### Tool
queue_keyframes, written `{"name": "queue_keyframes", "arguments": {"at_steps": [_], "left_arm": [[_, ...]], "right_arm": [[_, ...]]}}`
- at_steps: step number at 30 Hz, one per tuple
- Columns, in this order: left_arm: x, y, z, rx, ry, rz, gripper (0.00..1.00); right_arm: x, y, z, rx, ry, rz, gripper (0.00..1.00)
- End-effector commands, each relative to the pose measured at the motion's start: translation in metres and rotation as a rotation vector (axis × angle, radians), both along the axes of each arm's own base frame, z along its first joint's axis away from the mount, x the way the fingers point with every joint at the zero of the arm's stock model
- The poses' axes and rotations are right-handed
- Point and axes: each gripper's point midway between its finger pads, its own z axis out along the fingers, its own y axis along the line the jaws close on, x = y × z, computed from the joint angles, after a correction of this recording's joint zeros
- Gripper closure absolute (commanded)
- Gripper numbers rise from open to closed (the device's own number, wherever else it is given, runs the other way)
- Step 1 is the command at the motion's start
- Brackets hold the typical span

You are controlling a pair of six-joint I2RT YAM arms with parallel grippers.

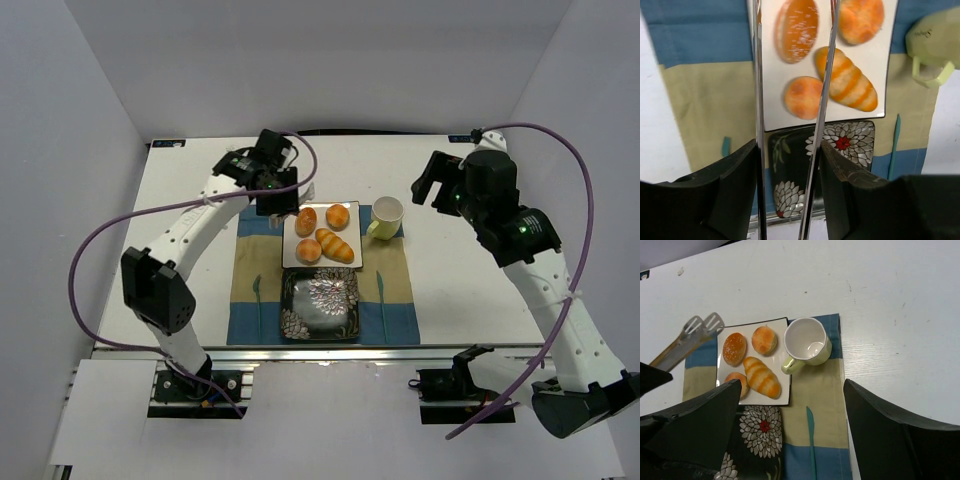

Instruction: Place the bread

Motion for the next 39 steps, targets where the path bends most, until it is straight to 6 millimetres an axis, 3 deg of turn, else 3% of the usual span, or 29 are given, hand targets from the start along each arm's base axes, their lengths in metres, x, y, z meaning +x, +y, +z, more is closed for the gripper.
{"name": "queue_keyframes", "arguments": {"at_steps": [1, 5, 15, 29, 39], "left_arm": [[0.006, -0.022, 0.020, -0.006, -0.074, -0.054, 0.41], [0.004, -0.033, 0.011, 0.018, -0.061, -0.065, 0.41], [-0.007, -0.021, -0.010, 0.125, -0.039, -0.038, 0.41], [-0.027, -0.021, -0.048, 0.153, 0.041, -0.057, 0.41], [-0.036, -0.023, -0.045, 0.143, 0.061, -0.062, 0.43]], "right_arm": [[-0.003, -0.013, 0.017, 0.005, -0.033, -0.064, 0.11], [-0.006, -0.015, 0.015, 0.001, -0.027, -0.066, 0.11], [-0.008, -0.016, 0.010, -0.010, -0.025, -0.056, 0.11], [-0.010, -0.014, 0.001, -0.013, -0.012, -0.042, 0.11], [-0.011, -0.014, 0.003, -0.006, -0.015, -0.039, 0.11]]}}
